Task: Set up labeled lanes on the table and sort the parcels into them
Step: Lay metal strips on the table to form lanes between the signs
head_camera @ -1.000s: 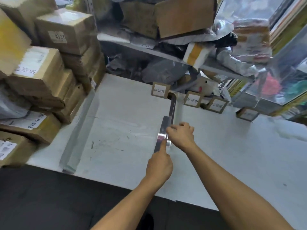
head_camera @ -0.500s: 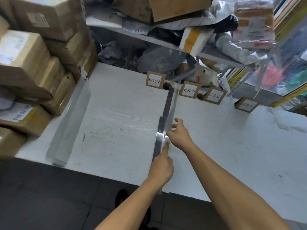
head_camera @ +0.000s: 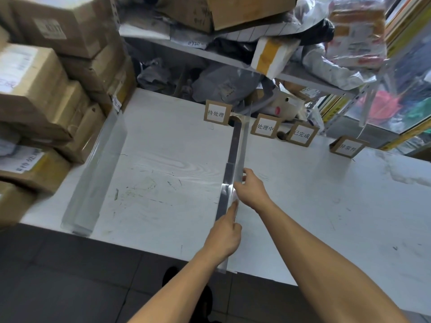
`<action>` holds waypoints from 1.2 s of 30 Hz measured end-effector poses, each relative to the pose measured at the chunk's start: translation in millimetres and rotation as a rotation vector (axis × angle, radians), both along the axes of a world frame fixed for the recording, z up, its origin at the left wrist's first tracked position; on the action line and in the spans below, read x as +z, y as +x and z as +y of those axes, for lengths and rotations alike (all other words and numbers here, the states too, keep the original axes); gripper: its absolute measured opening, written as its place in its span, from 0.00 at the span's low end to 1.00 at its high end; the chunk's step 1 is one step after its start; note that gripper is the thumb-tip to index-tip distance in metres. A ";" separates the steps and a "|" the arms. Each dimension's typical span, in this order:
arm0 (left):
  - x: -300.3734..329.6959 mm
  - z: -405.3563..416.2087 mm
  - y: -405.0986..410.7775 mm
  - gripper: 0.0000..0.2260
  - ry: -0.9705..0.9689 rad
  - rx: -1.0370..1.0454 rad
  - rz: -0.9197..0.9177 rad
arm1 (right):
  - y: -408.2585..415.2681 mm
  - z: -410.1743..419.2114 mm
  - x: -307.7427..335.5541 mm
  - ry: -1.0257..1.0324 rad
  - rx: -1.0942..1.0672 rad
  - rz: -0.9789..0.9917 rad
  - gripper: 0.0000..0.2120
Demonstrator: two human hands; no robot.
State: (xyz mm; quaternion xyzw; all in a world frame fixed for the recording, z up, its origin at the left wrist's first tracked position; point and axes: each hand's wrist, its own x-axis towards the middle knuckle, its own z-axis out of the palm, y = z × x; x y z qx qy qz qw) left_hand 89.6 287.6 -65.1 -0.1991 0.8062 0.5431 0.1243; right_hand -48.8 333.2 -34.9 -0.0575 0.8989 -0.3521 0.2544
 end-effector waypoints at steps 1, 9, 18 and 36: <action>-0.7 1.4 -0.3 0.28 0.000 0.005 -0.001 | 0.2 0.6 0.5 0.007 0.004 -0.009 0.28; -7.2 0.3 -2.1 0.32 0.041 0.025 -0.023 | 1.0 2.6 3.8 0.028 0.022 -0.024 0.29; -4.4 -3.3 -6.8 0.32 0.053 0.039 -0.004 | 5.2 3.3 4.7 0.058 0.008 -0.013 0.30; 63.5 -176.5 4.9 0.11 -0.184 0.514 0.287 | 43.3 -116.5 50.1 -0.121 0.306 0.365 0.24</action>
